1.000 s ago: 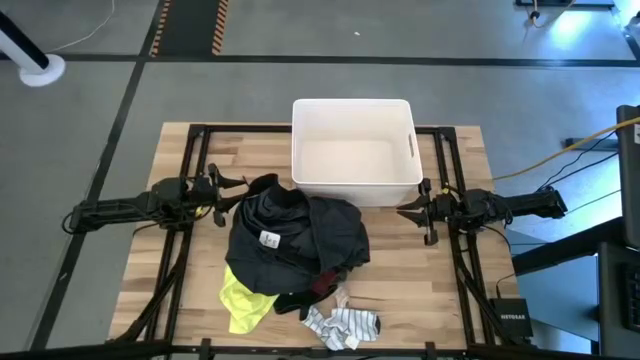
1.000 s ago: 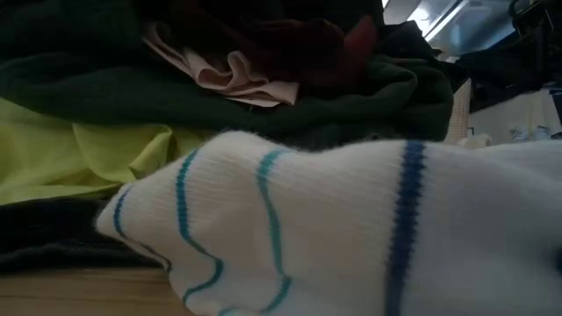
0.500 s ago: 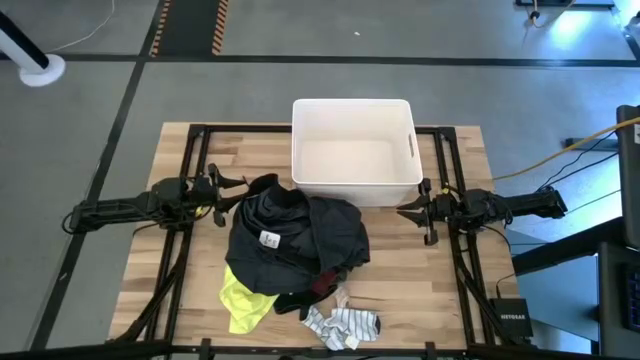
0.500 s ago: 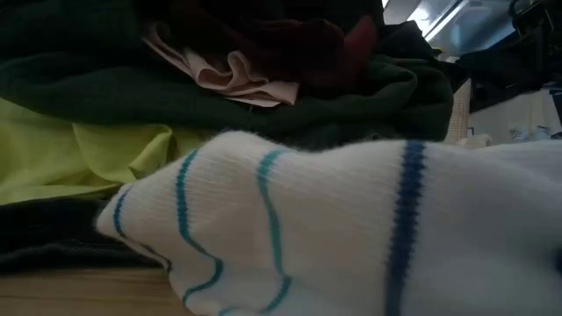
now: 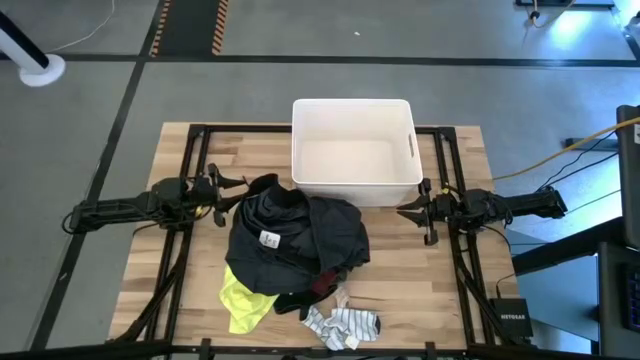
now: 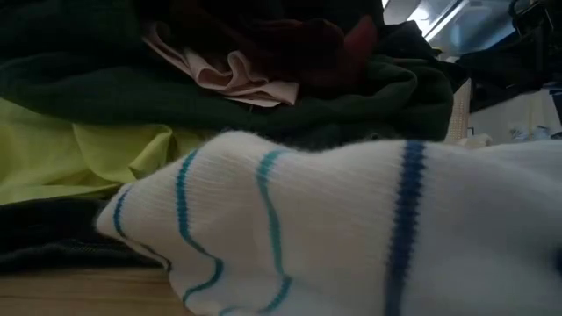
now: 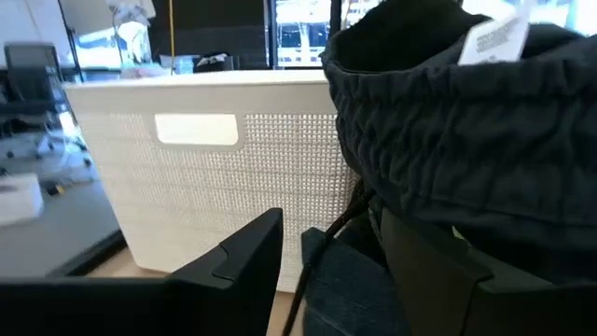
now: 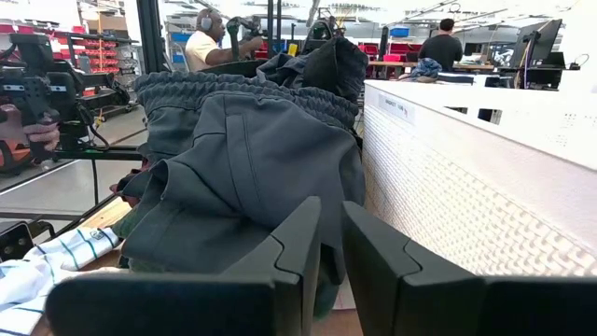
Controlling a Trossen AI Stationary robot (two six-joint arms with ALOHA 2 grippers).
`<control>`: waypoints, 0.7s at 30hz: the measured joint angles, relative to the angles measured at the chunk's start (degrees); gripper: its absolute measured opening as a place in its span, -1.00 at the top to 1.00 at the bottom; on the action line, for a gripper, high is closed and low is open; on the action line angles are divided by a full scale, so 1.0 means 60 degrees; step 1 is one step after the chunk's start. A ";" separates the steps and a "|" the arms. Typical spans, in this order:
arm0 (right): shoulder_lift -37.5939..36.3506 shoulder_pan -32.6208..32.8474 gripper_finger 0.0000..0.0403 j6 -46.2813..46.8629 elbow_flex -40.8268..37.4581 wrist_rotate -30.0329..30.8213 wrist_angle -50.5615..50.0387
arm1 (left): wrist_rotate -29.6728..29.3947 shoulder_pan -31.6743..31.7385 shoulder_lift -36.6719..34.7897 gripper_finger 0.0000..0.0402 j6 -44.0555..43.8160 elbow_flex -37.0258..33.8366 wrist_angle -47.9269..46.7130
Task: Sort clothes
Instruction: Put the black shorts into the white laundry organizer
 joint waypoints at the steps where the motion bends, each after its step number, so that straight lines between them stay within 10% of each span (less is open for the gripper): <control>1: 0.0000 0.0001 0.68 -0.0004 0.0000 0.0001 -0.0004 | 0.0002 0.0001 0.0001 0.10 -0.0305 0.0000 0.0002; 21: -0.0004 0.0000 0.68 0.0000 0.0000 0.0000 -0.0004 | -0.0138 0.0000 0.0004 0.10 -0.2474 -0.0015 0.0117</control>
